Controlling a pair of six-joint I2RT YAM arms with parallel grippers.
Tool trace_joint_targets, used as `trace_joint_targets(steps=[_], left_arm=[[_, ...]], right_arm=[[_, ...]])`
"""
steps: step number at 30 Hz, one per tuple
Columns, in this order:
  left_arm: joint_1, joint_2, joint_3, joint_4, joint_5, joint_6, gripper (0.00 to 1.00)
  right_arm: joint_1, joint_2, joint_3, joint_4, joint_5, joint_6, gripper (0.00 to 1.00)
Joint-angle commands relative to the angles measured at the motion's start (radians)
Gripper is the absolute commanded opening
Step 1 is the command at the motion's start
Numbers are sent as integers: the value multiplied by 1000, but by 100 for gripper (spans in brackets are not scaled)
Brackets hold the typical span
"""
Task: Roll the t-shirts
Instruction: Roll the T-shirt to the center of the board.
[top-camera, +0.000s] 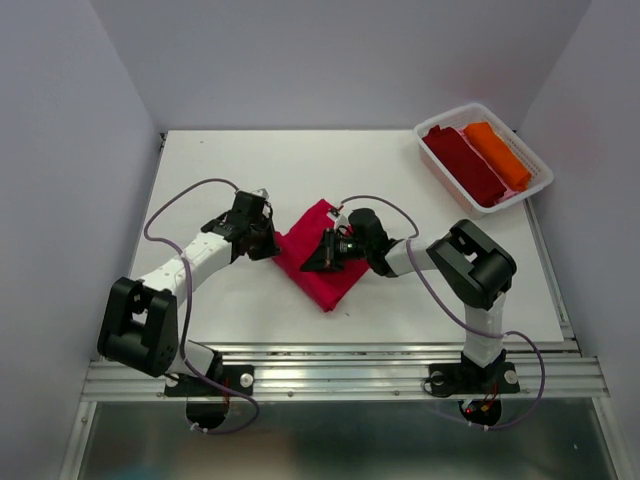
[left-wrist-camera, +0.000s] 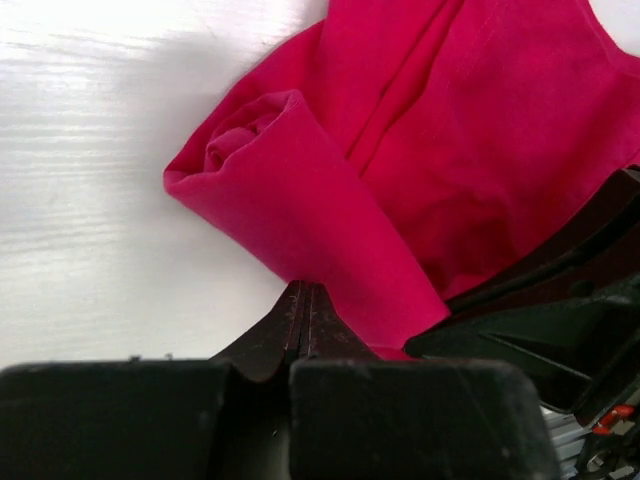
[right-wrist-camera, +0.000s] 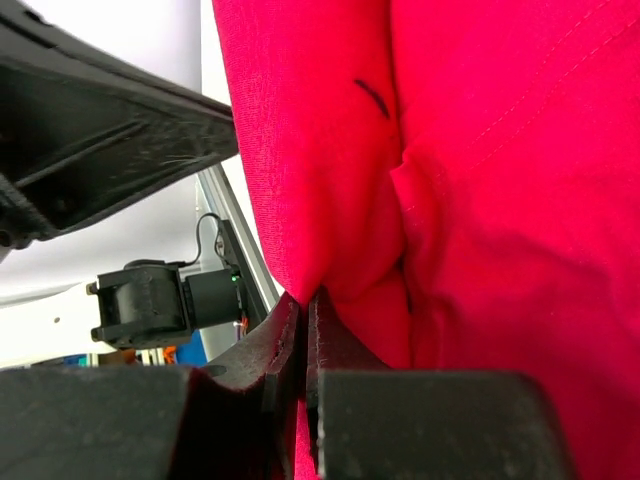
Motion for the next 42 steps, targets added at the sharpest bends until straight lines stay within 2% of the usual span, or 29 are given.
trace_joint_targets(steps=[1,8,10,11,13,15,16,19,23,28,36,42], left_arm=[[-6,18,-5,77,18,-6,0],[-10,64,22,116,15,-17,0],[-10,87,26,131,12,-22,0],[-10,104,23,139,9,-23,0],[-10,121,15,165,8,-31,0],[-10,145,12,177,6,-35,0],[-12,151,12,180,8,-37,0],[-13,161,12,188,5,-43,0],[-13,164,22,191,-5,-46,0],[-12,176,41,186,-1,-42,0],[-12,193,72,174,-6,-35,0],[-13,202,87,165,-9,-31,0]], right_arm=[[-7,12,-9,54,-18,-1,1],[-16,3,-18,51,-6,-8,2],[-16,3,-19,51,-5,-8,6],[-16,0,-19,48,0,-16,12],[-16,-14,-21,36,9,-31,19],[-16,-31,-13,-13,28,-74,35],[-16,-43,-7,-39,37,-94,49],[-16,-94,7,-151,83,-182,61],[-16,-179,5,-260,159,-263,68],[-16,-272,-32,-372,236,-343,71],[111,-385,-47,-551,478,-459,78],[206,-382,-19,-622,620,-504,79]])
